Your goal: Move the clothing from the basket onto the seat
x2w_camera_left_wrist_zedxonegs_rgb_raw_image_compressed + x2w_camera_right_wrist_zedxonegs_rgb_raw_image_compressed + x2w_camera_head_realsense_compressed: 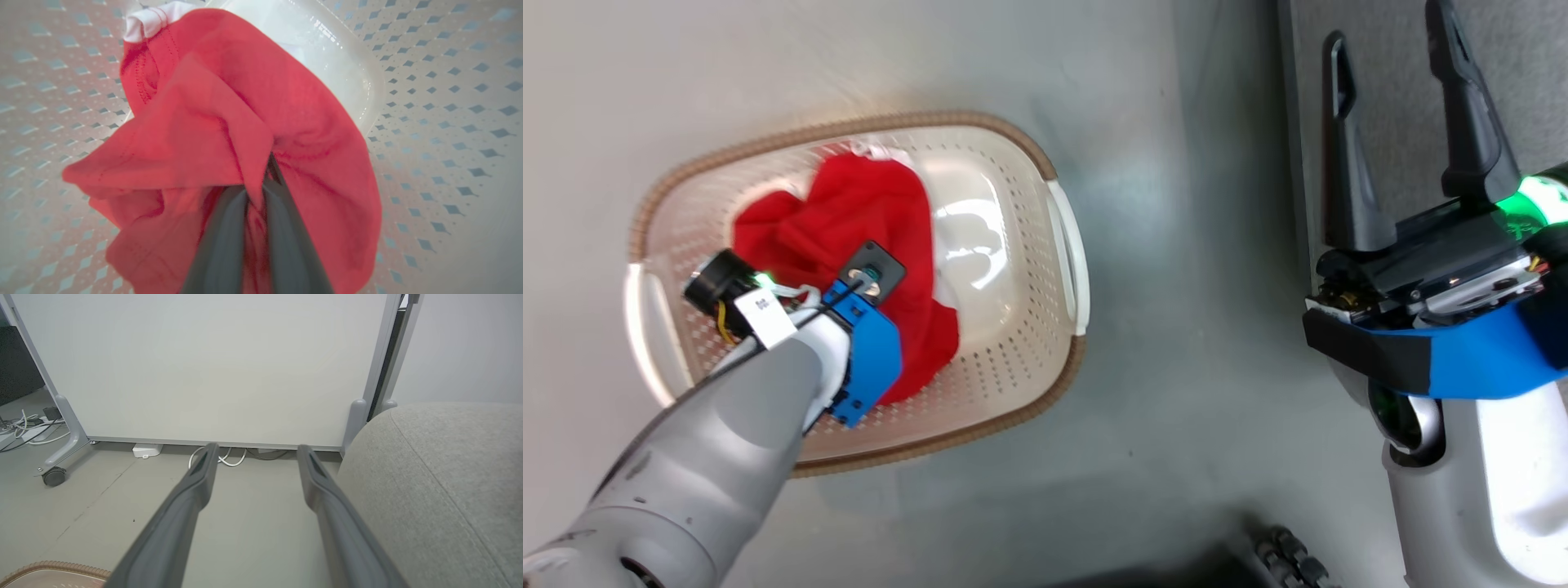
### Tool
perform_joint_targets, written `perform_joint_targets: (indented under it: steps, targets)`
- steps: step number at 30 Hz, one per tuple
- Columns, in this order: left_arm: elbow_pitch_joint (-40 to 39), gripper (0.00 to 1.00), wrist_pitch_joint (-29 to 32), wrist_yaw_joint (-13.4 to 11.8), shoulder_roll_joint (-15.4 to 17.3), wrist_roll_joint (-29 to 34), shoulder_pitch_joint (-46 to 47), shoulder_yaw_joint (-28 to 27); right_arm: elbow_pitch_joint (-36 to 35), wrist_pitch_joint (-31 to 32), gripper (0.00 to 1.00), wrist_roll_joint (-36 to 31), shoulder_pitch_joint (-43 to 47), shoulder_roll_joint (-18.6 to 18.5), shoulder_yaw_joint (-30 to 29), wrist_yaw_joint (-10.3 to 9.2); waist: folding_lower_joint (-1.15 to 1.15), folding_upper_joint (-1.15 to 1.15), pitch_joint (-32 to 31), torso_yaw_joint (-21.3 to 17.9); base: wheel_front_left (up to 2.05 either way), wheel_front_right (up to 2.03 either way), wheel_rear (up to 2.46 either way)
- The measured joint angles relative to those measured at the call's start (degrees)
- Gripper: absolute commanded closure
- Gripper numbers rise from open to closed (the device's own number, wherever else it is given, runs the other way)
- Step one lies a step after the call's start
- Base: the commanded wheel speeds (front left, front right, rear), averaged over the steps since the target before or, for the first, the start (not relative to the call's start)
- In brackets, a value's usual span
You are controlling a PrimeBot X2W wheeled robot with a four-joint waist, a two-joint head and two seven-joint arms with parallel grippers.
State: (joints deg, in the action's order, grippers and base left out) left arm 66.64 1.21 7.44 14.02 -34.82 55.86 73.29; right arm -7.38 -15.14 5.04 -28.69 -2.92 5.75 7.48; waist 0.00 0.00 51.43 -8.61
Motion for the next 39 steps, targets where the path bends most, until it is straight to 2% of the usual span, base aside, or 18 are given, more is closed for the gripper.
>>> perform_joint_targets:
  steps: [10,20,29,32,39]
  targets:
    - [-1.19,1.0,-7.57,0.0,-2.55,-3.42,-2.59,0.02,3.48,0.01,0.0,-0.9,3.24,0.02,-0.32,0.0,-0.01,0.0,-9.44,3.15,0.0,0.0,0.0]
    - [-2.26,1.0,-13.97,0.0,-3.43,-7.58,-4.11,-0.19,6.3,0.0,0.0,-1.4,7.42,0.03,-1.11,0.0,-0.01,0.0,-19.85,6.08,0.0,0.0,0.0]
    - [-4.15,1.0,-16.06,0.0,-3.31,-11.71,-2.05,-4.39,8.43,0.0,0.0,-1.42,11.48,0.02,-2.01,0.0,-0.01,0.0,-28.33,8.27,0.0,0.0,0.0]
    - [-6.65,1.0,-16.16,0.0,-2.7,-12.02,-1.51,-7.31,8.86,0.0,0.0,-1.23,12.79,0.02,-2.1,0.0,-0.01,0.0,-30.89,8.74,0.0,0.0,0.0]
    - [-14.04,1.0,-16.21,-0.68,-1.43,-8.14,-2.86,-11.33,9.54,0.0,0.0,-0.27,16.16,0.02,-2.86,0.0,-0.01,0.0,-36.49,9.75,0.0,0.0,0.0]
